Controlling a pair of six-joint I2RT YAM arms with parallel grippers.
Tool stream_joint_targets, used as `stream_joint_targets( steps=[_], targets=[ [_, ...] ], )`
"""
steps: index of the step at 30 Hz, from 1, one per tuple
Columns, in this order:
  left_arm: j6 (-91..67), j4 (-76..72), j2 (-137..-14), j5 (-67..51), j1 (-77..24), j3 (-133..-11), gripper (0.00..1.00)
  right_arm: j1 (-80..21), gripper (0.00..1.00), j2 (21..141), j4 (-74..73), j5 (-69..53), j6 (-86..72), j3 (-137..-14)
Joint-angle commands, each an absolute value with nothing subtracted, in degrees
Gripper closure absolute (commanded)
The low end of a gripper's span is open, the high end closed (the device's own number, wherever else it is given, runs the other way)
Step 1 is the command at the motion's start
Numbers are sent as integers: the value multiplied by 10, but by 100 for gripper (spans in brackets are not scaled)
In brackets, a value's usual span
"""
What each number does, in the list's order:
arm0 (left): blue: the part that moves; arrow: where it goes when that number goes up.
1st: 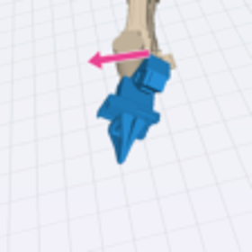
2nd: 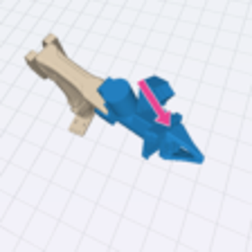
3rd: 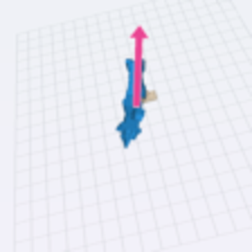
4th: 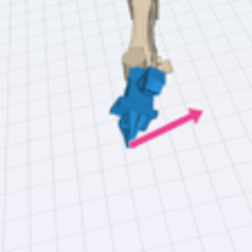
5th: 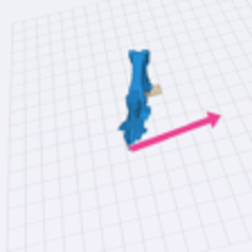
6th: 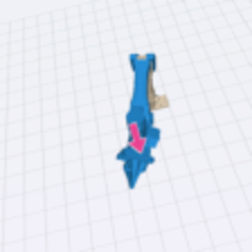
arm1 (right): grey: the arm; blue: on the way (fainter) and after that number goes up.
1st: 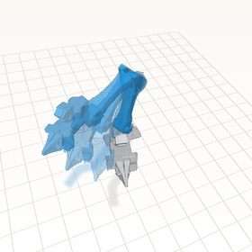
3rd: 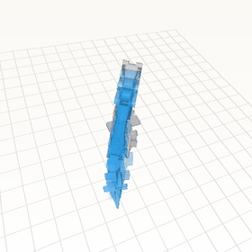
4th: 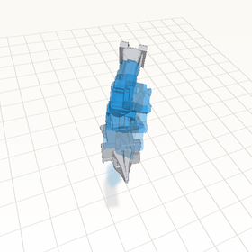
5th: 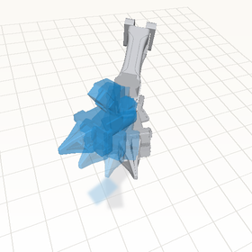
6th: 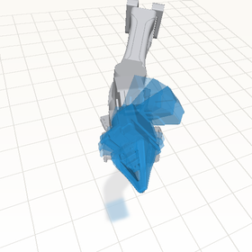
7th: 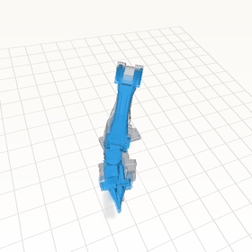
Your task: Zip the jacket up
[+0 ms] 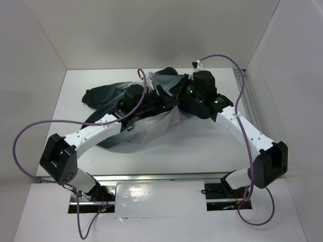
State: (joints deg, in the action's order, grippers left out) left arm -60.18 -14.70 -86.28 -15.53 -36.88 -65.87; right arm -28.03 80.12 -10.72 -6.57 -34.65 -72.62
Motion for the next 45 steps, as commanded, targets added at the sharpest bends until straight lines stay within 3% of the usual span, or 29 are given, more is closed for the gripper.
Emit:
stream_joint_targets(
  steps=[1, 13, 21, 35, 45],
  targets=[
    [-592, -186, -866, -119, -367, -659, 48, -287, 100, 780, -64, -65, -341, -750],
    [-598, -206, -871, -108, -361, -658, 62, -287, 100, 786, -64, -65, -341, -750],
    [-603, -145, -877, -97, -351, -676, 100, -287, 100, 786, -64, -65, -341, -750],
    [-573, 106, -850, -156, -270, -724, 100, -287, 100, 765, -86, -8, -324, -750],
    [-519, 163, -834, -200, -225, -700, 100, -243, 100, 717, -97, 8, -302, -790]
  ],
)
